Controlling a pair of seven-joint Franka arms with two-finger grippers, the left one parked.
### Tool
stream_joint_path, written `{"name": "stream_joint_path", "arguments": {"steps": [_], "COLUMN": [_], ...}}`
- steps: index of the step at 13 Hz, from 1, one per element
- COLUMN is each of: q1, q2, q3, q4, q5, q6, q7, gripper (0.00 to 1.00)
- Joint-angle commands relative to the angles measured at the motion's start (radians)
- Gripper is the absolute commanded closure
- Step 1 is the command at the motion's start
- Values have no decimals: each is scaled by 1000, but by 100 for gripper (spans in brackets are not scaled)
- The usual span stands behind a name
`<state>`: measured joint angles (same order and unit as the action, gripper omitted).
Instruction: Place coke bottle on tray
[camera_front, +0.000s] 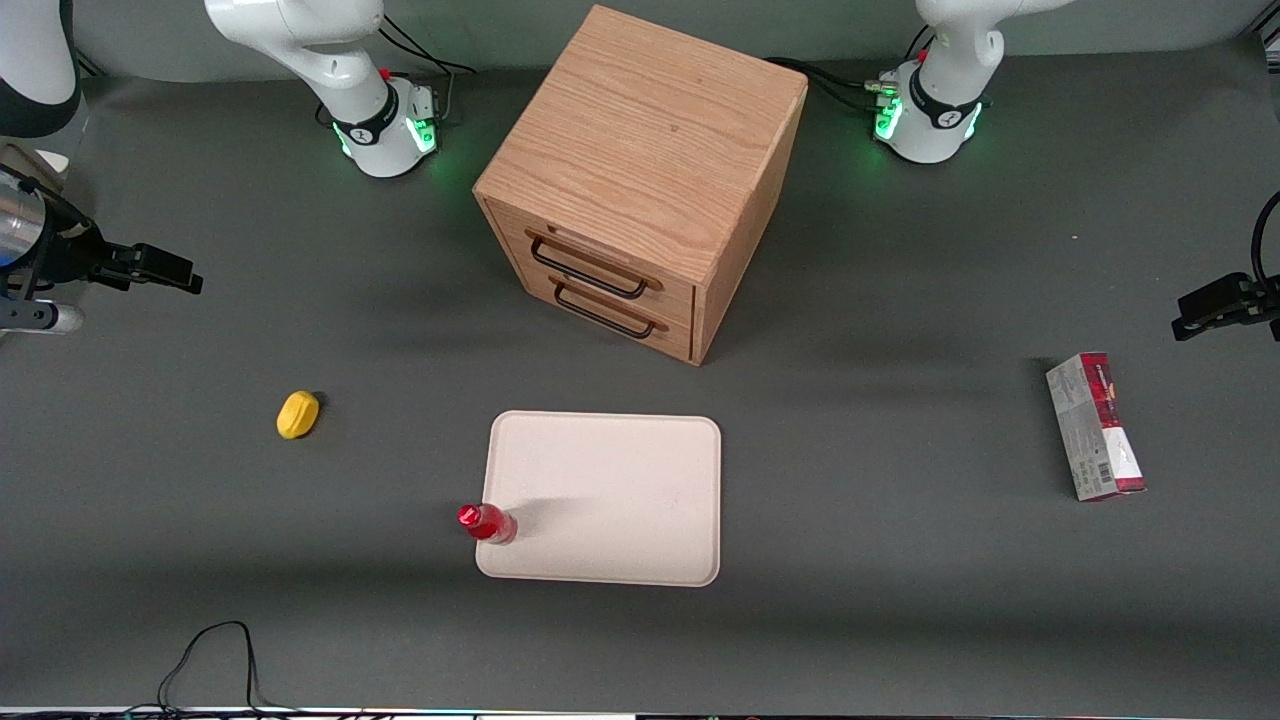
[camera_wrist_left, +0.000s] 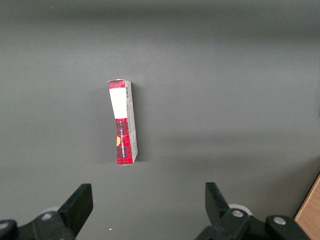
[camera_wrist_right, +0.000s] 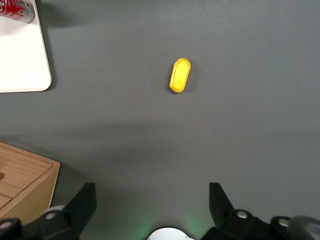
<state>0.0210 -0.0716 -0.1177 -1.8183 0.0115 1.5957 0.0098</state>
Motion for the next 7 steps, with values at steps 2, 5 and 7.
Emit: {"name": "stream_joint_path", "arguments": {"steps": [2,5,7], "q1": [0,-1,0], "q2": [-60,-97,-99], "q3": [0,-2,0], "q4": [-10,25,28], "q5": [-7,-7,-8], "q6": [-42,-85,-88], "q7": [-34,-34,-34], "gripper": [0,0,0]}}
